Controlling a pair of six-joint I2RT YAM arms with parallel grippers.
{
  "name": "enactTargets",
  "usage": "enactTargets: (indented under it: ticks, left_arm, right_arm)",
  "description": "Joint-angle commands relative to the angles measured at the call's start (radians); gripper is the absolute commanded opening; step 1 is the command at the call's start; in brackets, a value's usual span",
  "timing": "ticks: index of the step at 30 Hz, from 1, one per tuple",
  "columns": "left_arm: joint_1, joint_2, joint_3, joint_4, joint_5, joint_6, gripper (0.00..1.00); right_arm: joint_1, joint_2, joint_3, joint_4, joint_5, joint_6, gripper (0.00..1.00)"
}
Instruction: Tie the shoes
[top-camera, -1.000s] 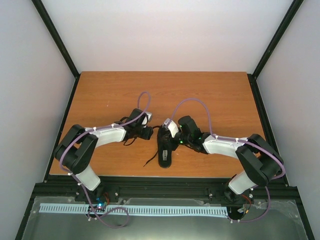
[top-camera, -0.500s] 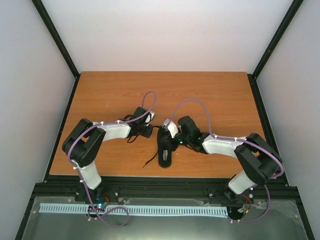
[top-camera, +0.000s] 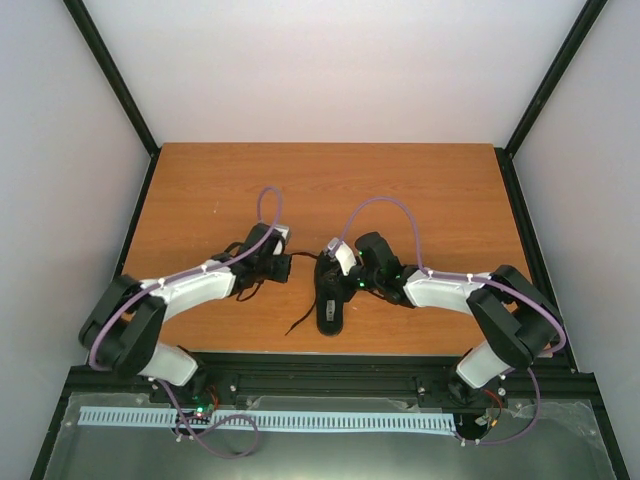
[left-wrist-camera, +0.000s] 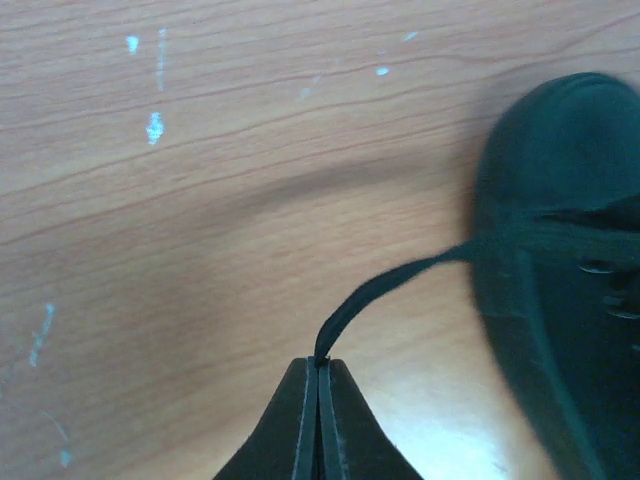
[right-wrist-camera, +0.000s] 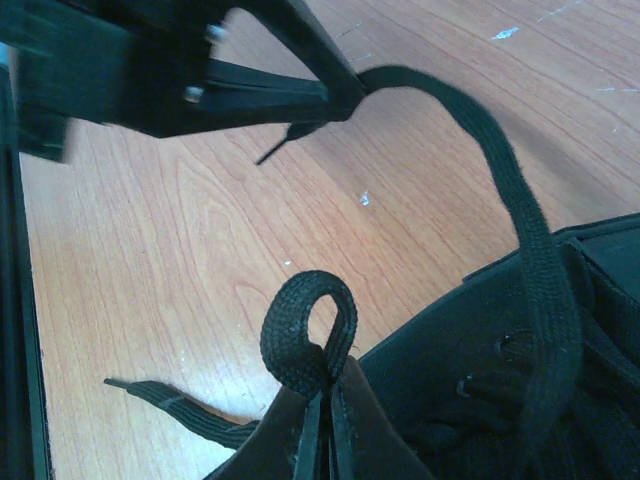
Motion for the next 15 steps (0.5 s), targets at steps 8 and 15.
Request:
enactTargets:
  ticks: [8,15]
  left_arm:
    - [-0.198,-0.178,0.046,-0.324,0.378,-0.19,0.01]
    - [-0.27,-0.181,0.09,-0.168,0.573,-0.29,0.01]
  right_arm:
    - [-0.014,0.036,0.028,0.077,-0.016,0.086,0.03]
    - [-0.02,0.039,0.025,0.08,-0.016,0.103,0.03]
